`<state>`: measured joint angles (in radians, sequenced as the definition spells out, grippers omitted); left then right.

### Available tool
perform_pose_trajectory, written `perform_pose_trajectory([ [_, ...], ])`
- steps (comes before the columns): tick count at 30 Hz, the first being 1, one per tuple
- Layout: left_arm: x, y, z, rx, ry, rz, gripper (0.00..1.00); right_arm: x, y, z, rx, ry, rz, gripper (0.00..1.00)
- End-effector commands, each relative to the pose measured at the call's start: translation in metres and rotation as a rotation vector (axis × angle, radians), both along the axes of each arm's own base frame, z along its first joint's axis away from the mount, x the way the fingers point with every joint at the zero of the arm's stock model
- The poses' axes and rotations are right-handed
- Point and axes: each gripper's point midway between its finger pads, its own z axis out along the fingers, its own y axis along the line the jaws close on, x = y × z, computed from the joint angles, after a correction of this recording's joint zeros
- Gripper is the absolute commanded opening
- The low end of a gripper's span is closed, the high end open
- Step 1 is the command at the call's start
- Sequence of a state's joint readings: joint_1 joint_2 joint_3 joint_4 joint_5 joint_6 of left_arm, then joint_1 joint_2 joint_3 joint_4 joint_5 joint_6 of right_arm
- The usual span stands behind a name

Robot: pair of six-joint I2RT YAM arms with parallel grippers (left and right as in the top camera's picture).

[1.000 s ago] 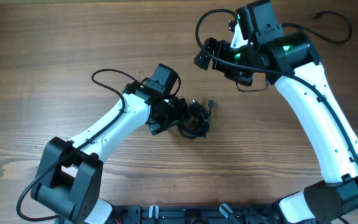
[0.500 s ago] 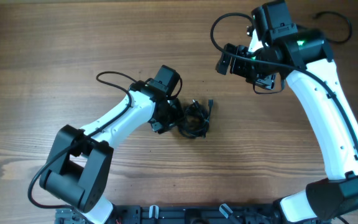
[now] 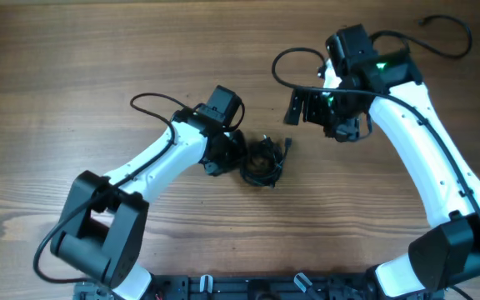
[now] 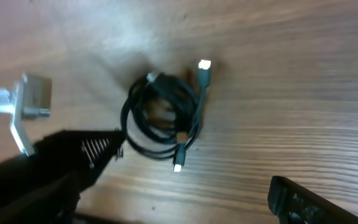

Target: Untangle cables

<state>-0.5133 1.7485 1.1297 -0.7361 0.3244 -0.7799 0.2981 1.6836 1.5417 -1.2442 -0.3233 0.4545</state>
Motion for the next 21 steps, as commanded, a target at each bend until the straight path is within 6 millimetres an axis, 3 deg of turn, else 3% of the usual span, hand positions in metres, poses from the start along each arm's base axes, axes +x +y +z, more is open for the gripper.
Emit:
perform_pose_trajectory([
  [1,0.021,-0.004,0.052,-0.084,-0.143,-0.002,0.04,-0.011,0.013,-0.011,0.060,0.036,0.080,1.00],
  [3,0.028,0.006,0.060,-0.090,-0.163,0.032,0.04,-0.019,0.019,-0.025,0.055,0.053,0.102,1.00],
  [4,0.035,0.021,0.061,-0.086,-0.154,0.088,0.08,-0.029,0.027,-0.038,0.049,0.071,0.134,1.00],
  [5,0.037,0.029,0.060,-0.080,-0.143,0.111,0.18,-0.034,0.032,-0.045,0.047,0.077,0.154,1.00],
  [6,0.039,0.038,0.059,-0.068,-0.134,0.136,0.39,-0.038,0.038,-0.049,0.047,0.078,0.172,0.99],
  [7,0.041,0.048,0.057,-0.053,-0.127,0.162,0.50,-0.043,0.047,-0.056,0.047,0.070,0.204,0.96],
  [10,0.046,0.100,0.050,0.007,-0.070,0.302,0.53,-0.055,0.073,-0.071,0.042,0.023,0.302,0.94],
  [13,0.045,0.158,0.046,0.033,0.003,0.473,0.61,-0.057,0.088,-0.072,0.055,-0.039,0.403,0.94],
  [14,0.043,0.175,0.045,0.038,0.025,0.525,0.65,-0.057,0.091,-0.072,0.056,-0.058,0.436,0.92],
  [15,0.040,0.190,0.044,0.042,0.046,0.571,0.81,-0.057,0.095,-0.072,0.057,-0.088,0.486,0.86],
  [17,0.034,0.215,0.043,0.047,0.080,0.653,1.00,-0.055,0.098,-0.075,0.015,-0.142,0.555,0.70],
  [19,0.029,0.229,0.042,0.048,0.101,0.699,1.00,-0.058,0.106,-0.081,-0.008,-0.163,0.612,0.59],
  [21,0.029,0.232,0.042,0.048,0.101,0.709,1.00,-0.063,0.118,-0.087,-0.020,-0.171,0.646,0.59],
])
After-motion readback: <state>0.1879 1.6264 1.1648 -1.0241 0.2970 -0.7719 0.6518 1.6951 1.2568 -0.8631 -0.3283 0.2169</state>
